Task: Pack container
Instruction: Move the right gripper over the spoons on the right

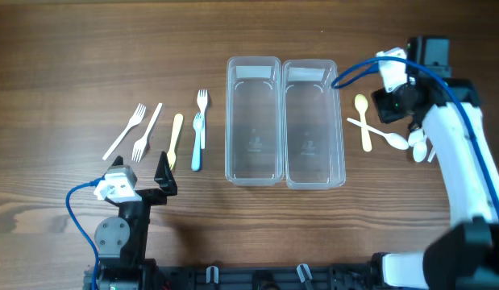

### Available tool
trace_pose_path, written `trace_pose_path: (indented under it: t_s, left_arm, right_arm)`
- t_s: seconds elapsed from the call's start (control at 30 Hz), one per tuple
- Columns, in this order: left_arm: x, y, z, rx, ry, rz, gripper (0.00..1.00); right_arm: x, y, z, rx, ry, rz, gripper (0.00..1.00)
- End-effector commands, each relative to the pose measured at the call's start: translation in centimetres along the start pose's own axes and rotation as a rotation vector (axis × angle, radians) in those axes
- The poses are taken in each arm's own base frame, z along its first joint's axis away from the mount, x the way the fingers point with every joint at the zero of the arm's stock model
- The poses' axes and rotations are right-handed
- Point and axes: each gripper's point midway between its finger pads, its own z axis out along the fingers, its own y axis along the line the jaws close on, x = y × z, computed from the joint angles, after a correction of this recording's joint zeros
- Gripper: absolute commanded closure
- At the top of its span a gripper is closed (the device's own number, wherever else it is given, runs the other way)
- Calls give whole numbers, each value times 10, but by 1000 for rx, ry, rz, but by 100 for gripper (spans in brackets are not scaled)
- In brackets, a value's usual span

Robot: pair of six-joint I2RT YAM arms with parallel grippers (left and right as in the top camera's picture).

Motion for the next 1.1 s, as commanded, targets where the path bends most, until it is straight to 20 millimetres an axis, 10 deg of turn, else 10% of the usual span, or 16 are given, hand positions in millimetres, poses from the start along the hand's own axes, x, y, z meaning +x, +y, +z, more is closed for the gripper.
trace_pose_path:
  t_s: [0.0, 0.53, 1.07]
  left_arm:
    - [1, 0, -1, -5, 10, -15, 0]
    - [1, 0, -1, -5, 10, -15, 0]
    - [1, 0, -1, -5, 10, -15, 0]
  right_arm:
    - [7, 5, 36, -56, 80, -74, 56]
    - [40, -25, 83, -160, 115, -47, 57]
    - [54, -1, 92, -280, 76, -214, 56]
